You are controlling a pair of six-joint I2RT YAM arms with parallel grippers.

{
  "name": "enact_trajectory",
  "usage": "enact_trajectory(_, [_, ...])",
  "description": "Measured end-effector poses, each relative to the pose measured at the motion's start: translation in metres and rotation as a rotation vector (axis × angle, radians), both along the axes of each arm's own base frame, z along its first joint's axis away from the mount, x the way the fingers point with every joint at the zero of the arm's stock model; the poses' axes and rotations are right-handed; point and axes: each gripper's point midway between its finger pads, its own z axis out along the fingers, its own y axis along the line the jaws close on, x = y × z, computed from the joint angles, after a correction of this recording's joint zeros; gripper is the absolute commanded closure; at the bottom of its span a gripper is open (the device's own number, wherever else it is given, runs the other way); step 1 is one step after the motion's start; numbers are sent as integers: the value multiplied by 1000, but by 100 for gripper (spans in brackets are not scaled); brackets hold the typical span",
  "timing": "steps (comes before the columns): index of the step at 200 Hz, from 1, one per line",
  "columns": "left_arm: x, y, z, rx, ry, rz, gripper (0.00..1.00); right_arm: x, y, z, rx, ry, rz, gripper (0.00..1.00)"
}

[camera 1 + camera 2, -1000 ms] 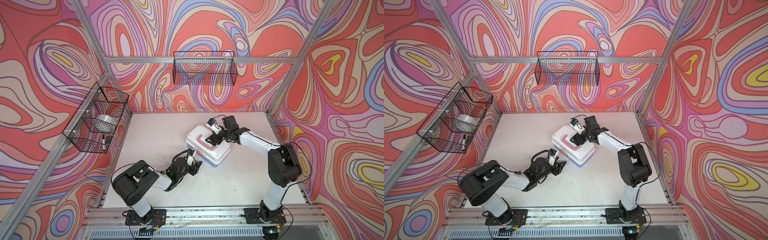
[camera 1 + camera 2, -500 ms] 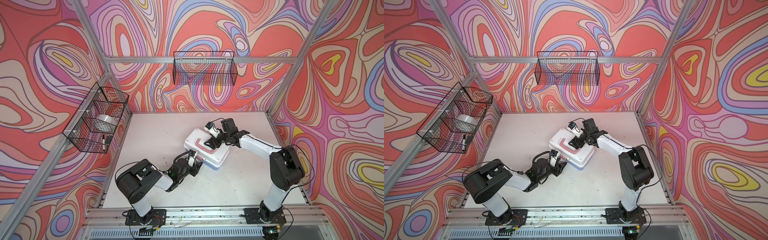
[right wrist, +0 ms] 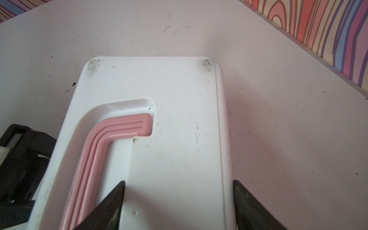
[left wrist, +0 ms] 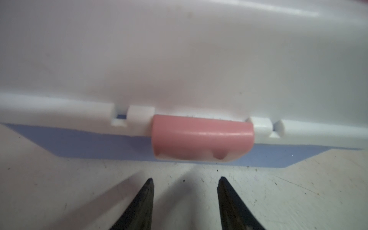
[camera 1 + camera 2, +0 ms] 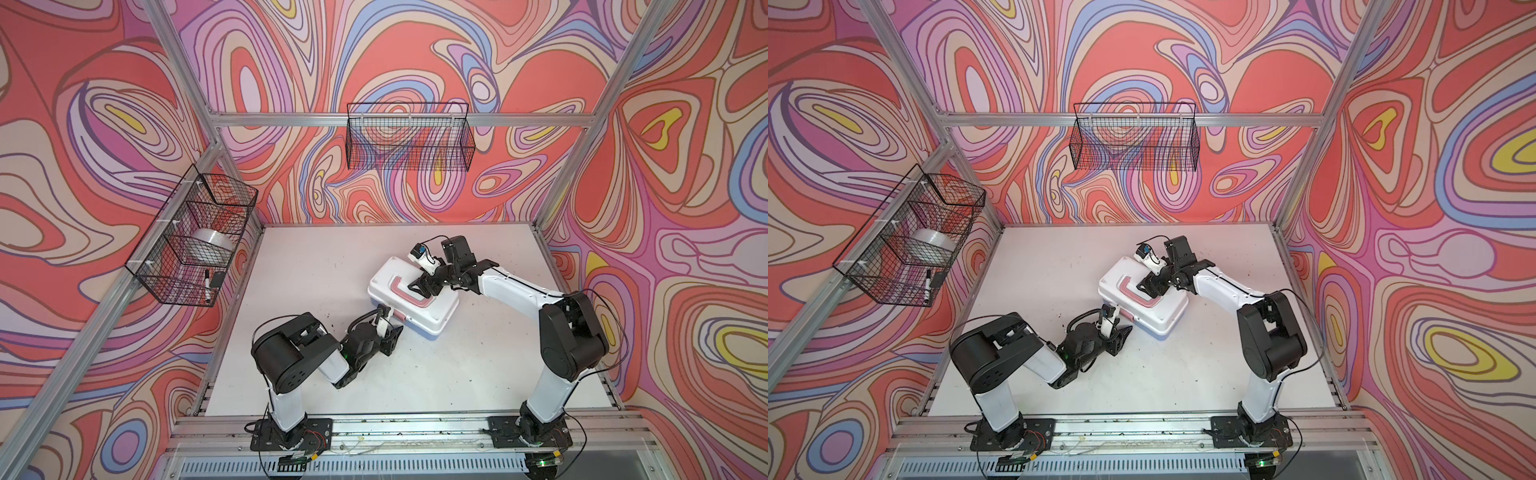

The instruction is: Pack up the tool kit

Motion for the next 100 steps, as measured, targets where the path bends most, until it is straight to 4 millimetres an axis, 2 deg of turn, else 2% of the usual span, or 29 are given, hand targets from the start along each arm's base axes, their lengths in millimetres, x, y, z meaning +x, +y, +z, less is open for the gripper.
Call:
enact_trajectory(51, [1,-1,-6,1,1,0,46,0,0,0,-3,2,-1,26])
enact_trajectory(100, [7,-9,3,-26,-26,-6,42,0,0,0,-5,3,-1,26])
